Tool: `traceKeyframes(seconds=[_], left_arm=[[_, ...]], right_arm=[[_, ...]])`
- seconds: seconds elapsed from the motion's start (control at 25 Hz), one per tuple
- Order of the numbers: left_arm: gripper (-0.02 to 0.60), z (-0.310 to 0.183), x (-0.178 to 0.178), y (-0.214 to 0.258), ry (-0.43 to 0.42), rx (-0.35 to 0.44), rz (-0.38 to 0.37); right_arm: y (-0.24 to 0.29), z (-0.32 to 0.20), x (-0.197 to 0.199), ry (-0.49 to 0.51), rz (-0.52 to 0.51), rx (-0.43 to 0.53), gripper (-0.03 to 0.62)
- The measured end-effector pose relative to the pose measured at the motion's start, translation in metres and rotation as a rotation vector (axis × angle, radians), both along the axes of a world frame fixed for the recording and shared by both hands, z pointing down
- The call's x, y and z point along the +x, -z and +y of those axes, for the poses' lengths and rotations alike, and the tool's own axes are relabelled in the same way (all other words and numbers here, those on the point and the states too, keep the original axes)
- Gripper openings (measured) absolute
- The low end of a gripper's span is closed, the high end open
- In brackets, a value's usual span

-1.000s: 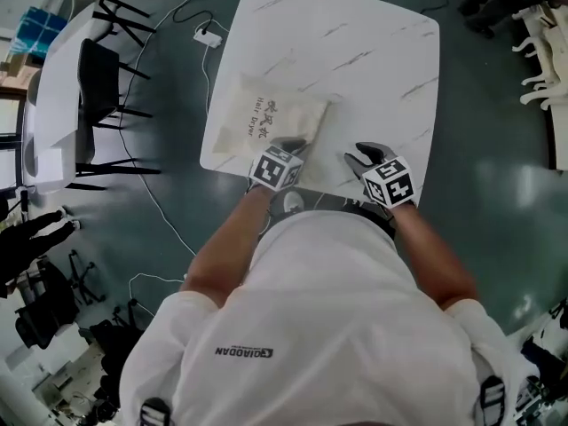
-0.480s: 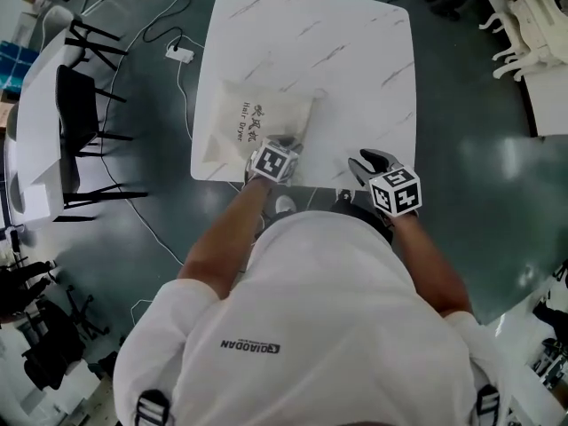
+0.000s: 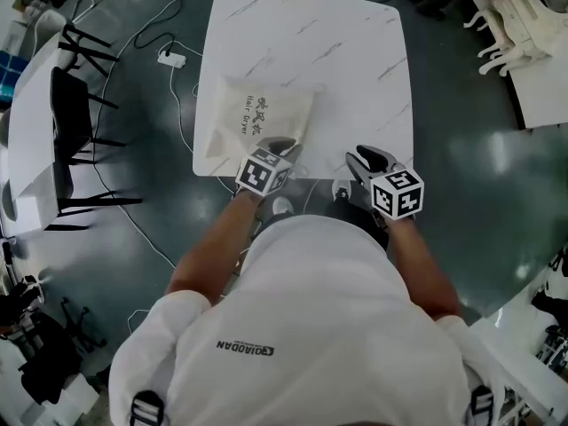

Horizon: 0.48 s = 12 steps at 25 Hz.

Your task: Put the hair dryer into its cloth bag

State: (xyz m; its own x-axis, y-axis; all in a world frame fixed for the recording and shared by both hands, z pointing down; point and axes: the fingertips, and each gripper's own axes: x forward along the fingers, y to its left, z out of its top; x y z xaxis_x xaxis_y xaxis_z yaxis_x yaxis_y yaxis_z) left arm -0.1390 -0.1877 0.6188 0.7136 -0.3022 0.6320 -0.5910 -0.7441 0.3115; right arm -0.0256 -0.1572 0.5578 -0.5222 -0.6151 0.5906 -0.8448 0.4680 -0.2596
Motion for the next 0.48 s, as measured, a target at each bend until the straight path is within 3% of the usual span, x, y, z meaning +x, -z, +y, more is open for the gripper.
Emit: traceKeyframes(seconds=[0.24, 0.48], left_arm=[[0.031, 0.013, -0.029, 0.058, 0.1, 0.036, 0.116], [0.028, 0.04, -0.037, 0.092, 0.17, 0.072, 0.158]], right_arm=[[0.031, -0.002, -0.023, 0.018, -0.079, 0.076, 0.035], [0.055, 0.008, -0.039, 0.119, -0.137, 0.109, 0.023]])
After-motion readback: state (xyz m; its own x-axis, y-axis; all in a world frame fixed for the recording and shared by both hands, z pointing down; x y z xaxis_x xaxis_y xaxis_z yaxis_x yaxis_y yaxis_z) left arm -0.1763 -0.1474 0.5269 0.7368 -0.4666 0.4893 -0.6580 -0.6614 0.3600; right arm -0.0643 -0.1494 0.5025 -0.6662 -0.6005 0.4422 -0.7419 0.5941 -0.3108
